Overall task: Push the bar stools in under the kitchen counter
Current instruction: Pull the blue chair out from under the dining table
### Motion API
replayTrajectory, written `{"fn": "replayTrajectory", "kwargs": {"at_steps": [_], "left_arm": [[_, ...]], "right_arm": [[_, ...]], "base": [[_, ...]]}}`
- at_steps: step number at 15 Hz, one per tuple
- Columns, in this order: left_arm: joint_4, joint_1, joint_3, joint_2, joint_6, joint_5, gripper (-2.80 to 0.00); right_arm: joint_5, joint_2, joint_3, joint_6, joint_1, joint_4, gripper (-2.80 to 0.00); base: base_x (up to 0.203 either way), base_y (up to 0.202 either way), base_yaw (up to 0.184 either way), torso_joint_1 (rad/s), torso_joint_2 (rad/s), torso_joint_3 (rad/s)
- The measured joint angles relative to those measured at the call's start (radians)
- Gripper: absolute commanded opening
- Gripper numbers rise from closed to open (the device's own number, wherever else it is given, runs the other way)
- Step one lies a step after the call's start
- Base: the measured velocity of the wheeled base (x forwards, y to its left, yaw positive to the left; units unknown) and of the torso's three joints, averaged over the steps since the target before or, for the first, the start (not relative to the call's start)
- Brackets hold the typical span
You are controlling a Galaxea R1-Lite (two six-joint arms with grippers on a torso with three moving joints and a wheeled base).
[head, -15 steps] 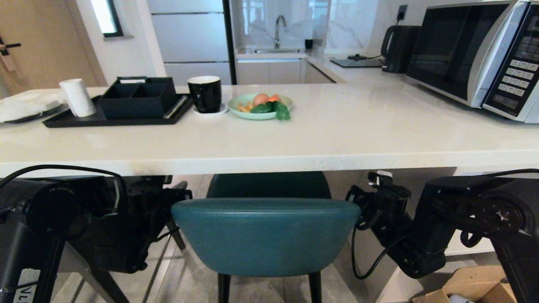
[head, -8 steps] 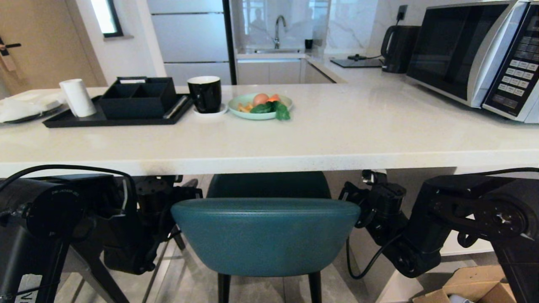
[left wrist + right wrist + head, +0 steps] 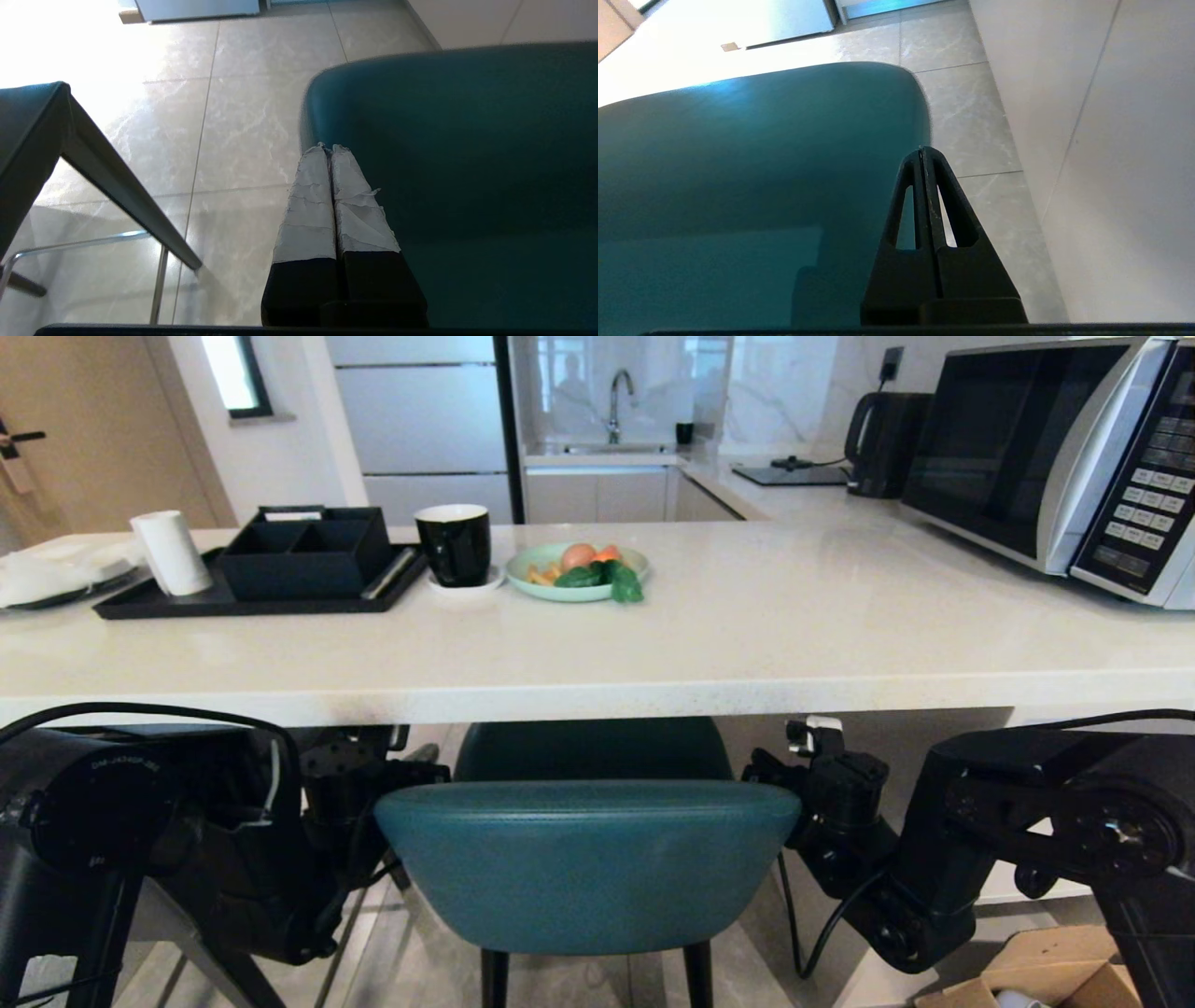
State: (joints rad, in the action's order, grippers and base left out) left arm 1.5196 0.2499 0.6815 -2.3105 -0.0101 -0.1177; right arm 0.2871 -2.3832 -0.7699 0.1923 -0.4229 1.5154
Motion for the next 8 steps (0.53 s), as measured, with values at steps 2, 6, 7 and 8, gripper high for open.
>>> {"fn": "replayTrajectory", "kwargs": {"at_steps": [2,6,7,8], "left_arm": [[0.000,0.003,-0.026,0.012,-0.001,0.000,-2.80],[0.001,0.001,-0.002,0.006,0.001,-0.004,-2.80],[0.003,-0.001,0.005,-0.001,0.000,-0.004,-2.80],[0.005,-0.001,0.006,-0.005,-0.001,-0.004,-2.80]], "right_arm": [[0.002,0.002,0.007,-0.002,-0.006,0.000,-2.80],[0.004,0.026,0.061,-0.002,-0.019,0.002,-2.80],[0.005,0.041,0.090,-0.002,-0.027,0.003,-2.80],[0.007,0.054,0.117,-0.002,-0.033,0.005,-2.80]], "base": [[0.000,0.000,0.000,0.000,0.00,0.000],[0.000,0.000,0.000,0.000,0.00,0.000],[0.000,0.000,0.000,0.000,0.00,0.000],[0.000,0.000,0.000,0.000,0.00,0.000]]}}
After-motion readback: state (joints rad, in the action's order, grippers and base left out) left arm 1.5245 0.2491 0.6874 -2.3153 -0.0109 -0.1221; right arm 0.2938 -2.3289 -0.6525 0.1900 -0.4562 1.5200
